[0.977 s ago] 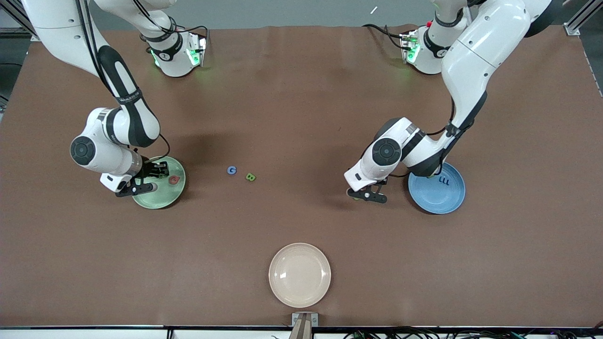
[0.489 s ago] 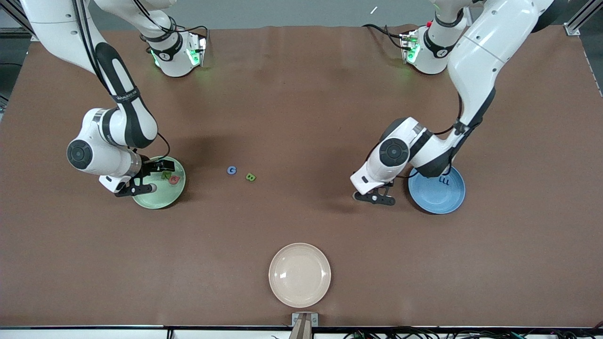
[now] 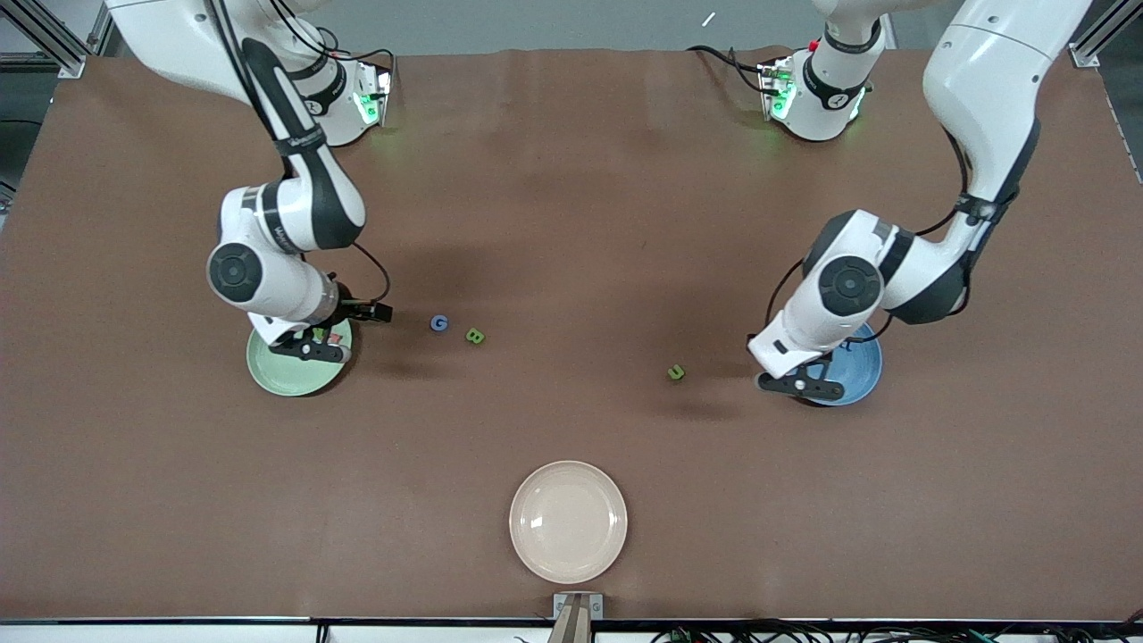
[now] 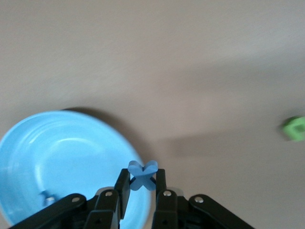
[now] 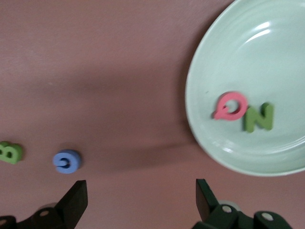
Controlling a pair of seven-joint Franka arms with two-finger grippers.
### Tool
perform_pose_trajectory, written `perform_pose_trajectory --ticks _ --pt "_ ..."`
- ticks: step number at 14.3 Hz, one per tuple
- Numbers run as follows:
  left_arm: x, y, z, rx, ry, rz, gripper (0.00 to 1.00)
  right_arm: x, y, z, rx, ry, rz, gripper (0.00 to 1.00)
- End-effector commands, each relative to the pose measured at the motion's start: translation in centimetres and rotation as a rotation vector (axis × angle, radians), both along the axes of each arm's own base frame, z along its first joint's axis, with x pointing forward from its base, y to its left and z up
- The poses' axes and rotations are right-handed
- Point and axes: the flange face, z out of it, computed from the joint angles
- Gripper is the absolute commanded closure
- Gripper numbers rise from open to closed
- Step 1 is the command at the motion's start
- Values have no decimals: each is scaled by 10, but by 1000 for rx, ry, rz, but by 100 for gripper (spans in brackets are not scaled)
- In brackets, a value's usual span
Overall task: Sort upper and lower case letters into plates
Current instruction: 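Place the blue x on the blue plate with the left gripper, then grasp the blue G with the right gripper while the left gripper reaches n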
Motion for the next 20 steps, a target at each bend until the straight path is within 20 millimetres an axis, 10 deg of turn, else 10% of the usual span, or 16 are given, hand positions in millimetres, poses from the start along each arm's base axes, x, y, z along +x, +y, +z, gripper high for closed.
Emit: perform_pose_trajectory --ticks 1,15,17,19,20 --pt "-10 35 -8 11 19 -33 93 -11 22 4 -46 -42 -108 0" --pt "-16 54 -57 -30 1 -78 86 -27 82 -68 -53 -200 -263 0" --pt "-15 55 -56 -28 1 -92 60 -36 97 -74 -60 -192 -257 3" --pt "-13 59 -48 -20 -11 -90 8 -37 98 -75 -60 -190 -256 6" --pt "-10 64 -34 -9 -30 -79 1 -38 99 -75 -61 -187 -254 8"
